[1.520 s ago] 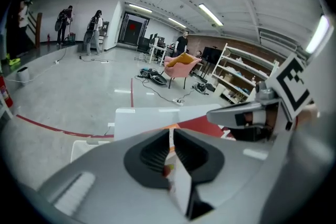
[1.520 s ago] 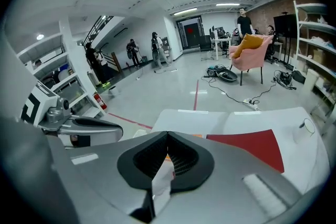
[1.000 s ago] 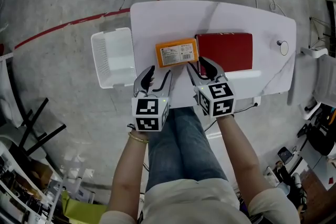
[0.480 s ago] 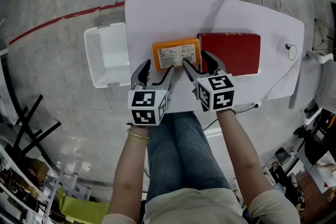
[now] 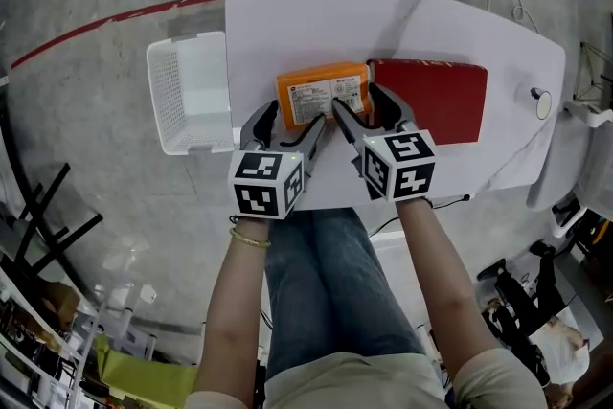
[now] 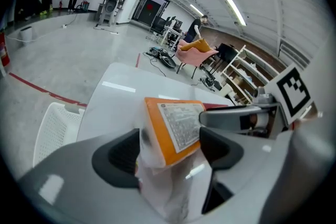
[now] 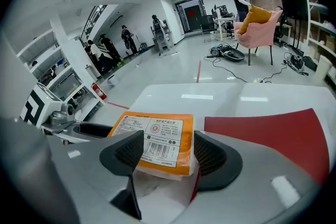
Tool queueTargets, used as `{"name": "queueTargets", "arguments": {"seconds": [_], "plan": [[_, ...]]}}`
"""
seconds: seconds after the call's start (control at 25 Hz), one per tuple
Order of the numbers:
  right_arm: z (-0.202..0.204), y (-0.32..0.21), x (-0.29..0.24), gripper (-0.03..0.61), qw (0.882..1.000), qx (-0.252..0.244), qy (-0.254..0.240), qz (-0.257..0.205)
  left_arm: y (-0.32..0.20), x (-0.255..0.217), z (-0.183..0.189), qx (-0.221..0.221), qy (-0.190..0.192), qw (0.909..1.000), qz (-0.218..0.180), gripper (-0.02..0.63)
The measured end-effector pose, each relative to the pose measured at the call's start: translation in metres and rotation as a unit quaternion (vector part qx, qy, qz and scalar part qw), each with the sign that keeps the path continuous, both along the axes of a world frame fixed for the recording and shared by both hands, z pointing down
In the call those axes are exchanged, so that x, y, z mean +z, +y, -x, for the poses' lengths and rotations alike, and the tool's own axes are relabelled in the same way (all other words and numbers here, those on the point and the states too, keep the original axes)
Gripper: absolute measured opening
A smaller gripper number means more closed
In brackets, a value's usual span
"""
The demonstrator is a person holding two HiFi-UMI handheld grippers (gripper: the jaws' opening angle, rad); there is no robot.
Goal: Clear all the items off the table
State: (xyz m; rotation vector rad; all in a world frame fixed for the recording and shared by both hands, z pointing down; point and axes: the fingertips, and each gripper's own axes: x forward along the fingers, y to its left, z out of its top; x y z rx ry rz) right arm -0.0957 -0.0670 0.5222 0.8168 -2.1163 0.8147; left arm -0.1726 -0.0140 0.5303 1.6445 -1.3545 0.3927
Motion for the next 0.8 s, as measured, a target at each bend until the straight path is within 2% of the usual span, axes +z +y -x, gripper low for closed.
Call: {"name": "queueTargets", "arguments": {"seconds": [0.24, 0.4, 0.6, 0.72, 0.8], "plan": [[0.0017, 0.0, 0.0027, 0.31, 1.0, -0.01, -0.003, -0.001, -0.0008, 0.0076, -0.0033, -0.004, -0.001, 1.0, 0.002, 0.348], [0.0032, -0.0005, 0.0071, 0.302, 1.0, -0.013, 0.012, 0.001, -0.0013, 0.0106, -0.0023, -0.01, -0.017, 0.9998, 0.005, 0.342], [0.0009, -0.0001, 0.0078, 0.254, 1.0, -0.009, 0.026, -0.009, 0.0004, 0.0113, -0.0025, -0.018, -0.035, 0.9992, 0.004, 0.32], [0.0006, 0.0016, 0.0061, 0.185, 1.0, -0.008, 0.024, -0.011, 0.0014, 0.0097, -0.0022, -0.02, -0.045, 0.9988, -0.001, 0.298], [0.001, 0.0031, 0.0065, 0.179, 0.999, -0.01, 0.033, -0.016, 0.0026, 0.0094, -0.0023, -0.022, -0.048, 0.9986, -0.001, 0.29]]}}
